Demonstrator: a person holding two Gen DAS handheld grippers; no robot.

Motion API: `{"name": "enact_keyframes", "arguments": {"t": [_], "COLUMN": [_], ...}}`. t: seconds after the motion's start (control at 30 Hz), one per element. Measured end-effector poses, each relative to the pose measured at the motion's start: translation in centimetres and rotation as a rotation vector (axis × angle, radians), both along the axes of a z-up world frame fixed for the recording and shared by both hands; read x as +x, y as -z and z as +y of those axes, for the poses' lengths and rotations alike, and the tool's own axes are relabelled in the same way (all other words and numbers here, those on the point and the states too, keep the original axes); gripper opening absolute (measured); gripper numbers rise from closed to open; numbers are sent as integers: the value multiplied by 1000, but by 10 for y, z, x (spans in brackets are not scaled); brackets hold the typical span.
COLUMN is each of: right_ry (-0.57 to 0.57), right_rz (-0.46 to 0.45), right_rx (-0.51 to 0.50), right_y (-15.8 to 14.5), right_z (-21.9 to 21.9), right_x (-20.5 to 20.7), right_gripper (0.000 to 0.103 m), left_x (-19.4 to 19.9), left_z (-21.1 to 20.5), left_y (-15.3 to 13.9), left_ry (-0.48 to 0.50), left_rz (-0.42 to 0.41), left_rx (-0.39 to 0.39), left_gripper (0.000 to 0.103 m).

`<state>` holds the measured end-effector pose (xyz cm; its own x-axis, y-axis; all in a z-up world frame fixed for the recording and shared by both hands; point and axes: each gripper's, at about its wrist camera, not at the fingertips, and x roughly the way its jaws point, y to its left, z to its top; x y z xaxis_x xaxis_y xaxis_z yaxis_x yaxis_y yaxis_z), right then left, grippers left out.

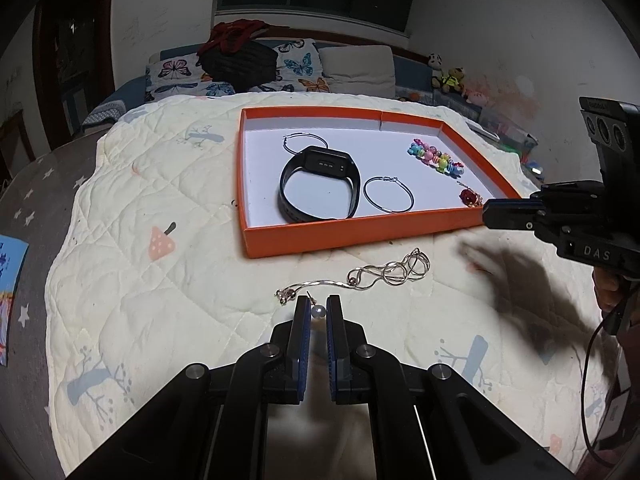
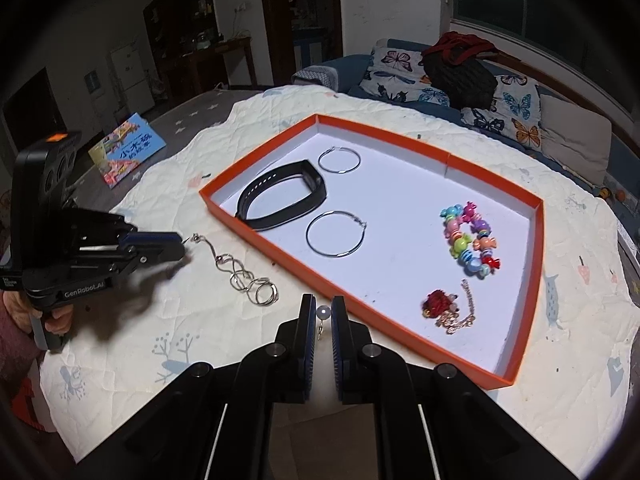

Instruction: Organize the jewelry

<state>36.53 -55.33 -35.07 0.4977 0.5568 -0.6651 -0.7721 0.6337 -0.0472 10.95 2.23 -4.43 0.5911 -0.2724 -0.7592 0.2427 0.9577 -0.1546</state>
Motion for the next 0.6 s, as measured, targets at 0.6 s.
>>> {"name": "enact_keyframes", "arguments": {"t": [0.6], "right_ry": [65], "right_rz": [-14], "right_rx": [69], "right_y": [-20], "right_z": [-7], "right_x": [27], "right_gripper": [10], "left_x": [2], "left_z": [12], "left_y": [-31], "left_ry": [-21], "left_rz": [-59], "left_rx": [-17], "left_gripper": [7]}}
